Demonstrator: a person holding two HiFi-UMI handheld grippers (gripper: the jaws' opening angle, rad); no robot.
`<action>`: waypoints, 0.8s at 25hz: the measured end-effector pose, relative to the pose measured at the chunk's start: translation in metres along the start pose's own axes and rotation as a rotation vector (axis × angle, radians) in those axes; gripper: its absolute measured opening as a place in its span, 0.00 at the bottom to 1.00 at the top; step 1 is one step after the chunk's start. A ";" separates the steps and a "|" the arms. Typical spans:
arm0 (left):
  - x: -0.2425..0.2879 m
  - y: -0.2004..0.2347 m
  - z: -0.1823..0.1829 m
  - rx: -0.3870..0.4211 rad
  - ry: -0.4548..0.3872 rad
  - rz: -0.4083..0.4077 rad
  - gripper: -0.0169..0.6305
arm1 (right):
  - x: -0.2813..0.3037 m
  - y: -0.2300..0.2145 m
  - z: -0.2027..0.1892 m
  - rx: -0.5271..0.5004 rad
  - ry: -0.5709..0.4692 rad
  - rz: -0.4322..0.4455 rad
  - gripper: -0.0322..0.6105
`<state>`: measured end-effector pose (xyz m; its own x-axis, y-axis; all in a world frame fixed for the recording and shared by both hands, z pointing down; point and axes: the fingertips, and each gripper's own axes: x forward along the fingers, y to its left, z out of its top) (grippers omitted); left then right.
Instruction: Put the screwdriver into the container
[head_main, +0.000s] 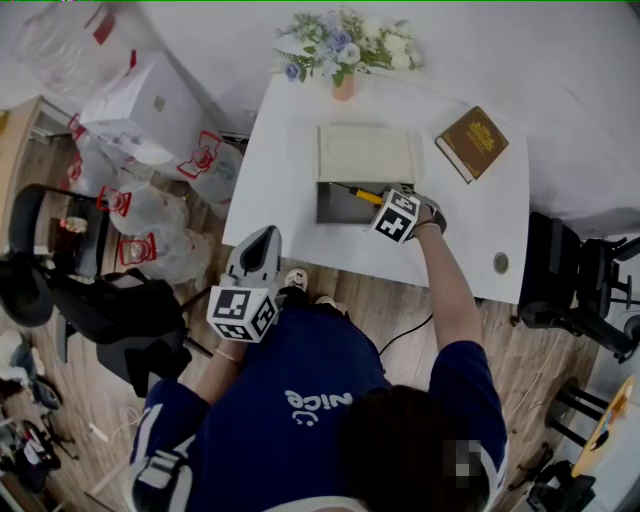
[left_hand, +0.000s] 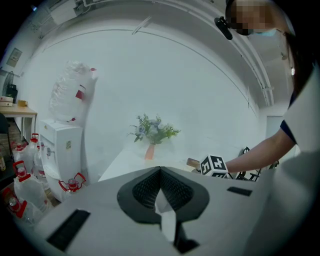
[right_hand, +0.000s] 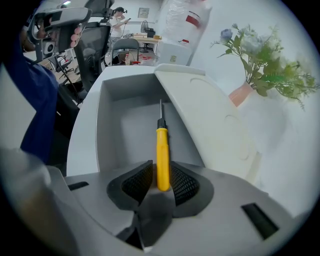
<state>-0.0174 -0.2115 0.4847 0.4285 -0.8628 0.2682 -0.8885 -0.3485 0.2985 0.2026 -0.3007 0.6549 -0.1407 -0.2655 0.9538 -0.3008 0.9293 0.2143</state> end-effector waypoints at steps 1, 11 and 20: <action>0.000 0.000 0.000 0.003 0.002 0.000 0.05 | -0.001 0.000 0.000 0.004 -0.004 0.002 0.24; 0.004 -0.001 -0.005 0.018 0.025 -0.009 0.05 | -0.039 -0.018 0.009 0.197 -0.204 -0.066 0.35; 0.013 -0.015 0.000 0.032 0.013 -0.062 0.05 | -0.106 -0.008 0.002 0.550 -0.512 -0.201 0.36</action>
<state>0.0019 -0.2173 0.4838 0.4851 -0.8343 0.2620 -0.8648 -0.4132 0.2853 0.2185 -0.2807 0.5521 -0.4120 -0.6255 0.6626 -0.7727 0.6252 0.1098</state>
